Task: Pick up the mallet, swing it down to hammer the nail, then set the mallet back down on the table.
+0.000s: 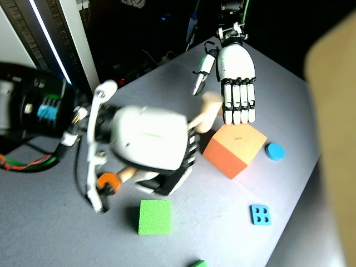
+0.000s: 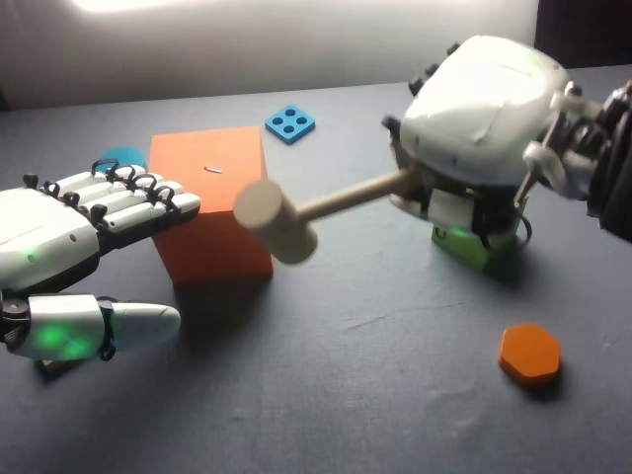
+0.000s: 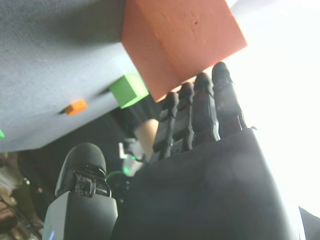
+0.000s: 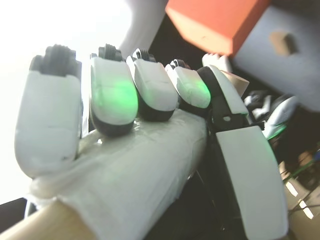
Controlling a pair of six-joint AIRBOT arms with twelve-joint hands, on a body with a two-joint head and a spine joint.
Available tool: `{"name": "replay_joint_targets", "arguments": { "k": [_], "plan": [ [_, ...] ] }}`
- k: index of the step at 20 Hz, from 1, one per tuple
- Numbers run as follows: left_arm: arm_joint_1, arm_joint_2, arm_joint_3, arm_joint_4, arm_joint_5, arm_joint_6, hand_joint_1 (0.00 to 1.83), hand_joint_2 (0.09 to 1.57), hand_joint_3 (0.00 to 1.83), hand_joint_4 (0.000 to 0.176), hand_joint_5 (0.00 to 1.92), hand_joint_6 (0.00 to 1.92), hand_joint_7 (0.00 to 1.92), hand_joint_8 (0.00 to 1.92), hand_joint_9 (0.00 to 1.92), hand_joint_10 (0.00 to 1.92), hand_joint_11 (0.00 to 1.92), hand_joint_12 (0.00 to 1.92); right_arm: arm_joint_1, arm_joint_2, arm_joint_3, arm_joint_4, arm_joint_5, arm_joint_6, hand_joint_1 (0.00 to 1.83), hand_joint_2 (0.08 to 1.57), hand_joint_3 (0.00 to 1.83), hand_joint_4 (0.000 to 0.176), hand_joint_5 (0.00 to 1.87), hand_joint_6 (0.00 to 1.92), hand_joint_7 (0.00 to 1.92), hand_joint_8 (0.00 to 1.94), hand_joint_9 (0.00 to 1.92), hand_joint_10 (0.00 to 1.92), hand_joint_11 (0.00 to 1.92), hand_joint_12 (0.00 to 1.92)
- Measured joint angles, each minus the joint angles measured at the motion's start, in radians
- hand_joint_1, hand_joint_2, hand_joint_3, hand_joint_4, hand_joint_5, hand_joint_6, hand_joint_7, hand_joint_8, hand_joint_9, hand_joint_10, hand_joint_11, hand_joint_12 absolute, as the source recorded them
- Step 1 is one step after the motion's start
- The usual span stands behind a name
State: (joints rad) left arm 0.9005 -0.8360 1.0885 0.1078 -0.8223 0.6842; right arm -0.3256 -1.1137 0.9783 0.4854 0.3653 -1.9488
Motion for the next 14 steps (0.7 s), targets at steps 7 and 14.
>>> {"name": "replay_joint_targets", "arguments": {
  "k": [7, 14],
  "plan": [
    [-0.020, 0.000, 0.002, 0.005, 0.009, -0.009, 0.00, 1.23, 0.00, 0.000, 0.05, 0.00, 0.06, 0.00, 0.06, 0.00, 0.01, 0.03, -0.053, -0.093, 0.065, -0.225, -0.032, 0.158, 0.65, 1.57, 0.01, 0.176, 1.46, 1.92, 1.62, 1.94, 1.71, 1.92, 1.89, 1.92],
    [-0.059, 0.025, 0.000, 0.010, 0.023, -0.017, 0.00, 1.25, 0.00, 0.000, 0.07, 0.01, 0.08, 0.01, 0.08, 0.01, 0.02, 0.05, -0.078, -0.217, 0.156, -0.229, -0.028, 0.158, 0.63, 1.56, 0.00, 0.176, 1.45, 1.92, 1.62, 1.94, 1.72, 1.92, 1.90, 1.92]
  ]
}}
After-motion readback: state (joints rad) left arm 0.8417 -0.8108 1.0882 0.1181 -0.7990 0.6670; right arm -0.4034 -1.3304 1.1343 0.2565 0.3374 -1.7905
